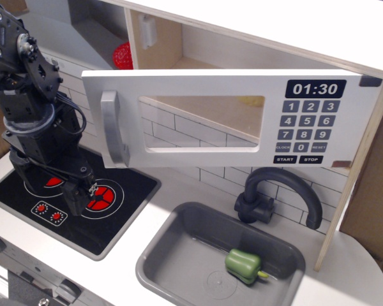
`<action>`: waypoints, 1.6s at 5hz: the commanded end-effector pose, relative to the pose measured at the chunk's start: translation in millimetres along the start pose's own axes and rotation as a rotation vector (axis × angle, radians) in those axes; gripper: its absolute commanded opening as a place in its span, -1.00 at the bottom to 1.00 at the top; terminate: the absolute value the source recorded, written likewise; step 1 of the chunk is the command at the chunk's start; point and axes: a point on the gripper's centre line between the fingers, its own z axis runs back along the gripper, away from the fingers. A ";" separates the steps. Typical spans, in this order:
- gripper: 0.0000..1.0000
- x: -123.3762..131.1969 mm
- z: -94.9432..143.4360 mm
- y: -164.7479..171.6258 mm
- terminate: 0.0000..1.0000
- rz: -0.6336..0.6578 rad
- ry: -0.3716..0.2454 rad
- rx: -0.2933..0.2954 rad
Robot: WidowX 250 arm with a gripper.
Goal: Close microwave
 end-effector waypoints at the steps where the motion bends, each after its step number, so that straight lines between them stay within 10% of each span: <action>1: 1.00 0.0 0.0 0.0 -1.00 0.000 0.000 0.000; 4: 1.00 13.3 57.7 -100.5 -1.00 0.086 -0.032 -0.147; 8: 1.00 89.9 52.5 -114.5 -1.00 0.250 -0.146 -0.219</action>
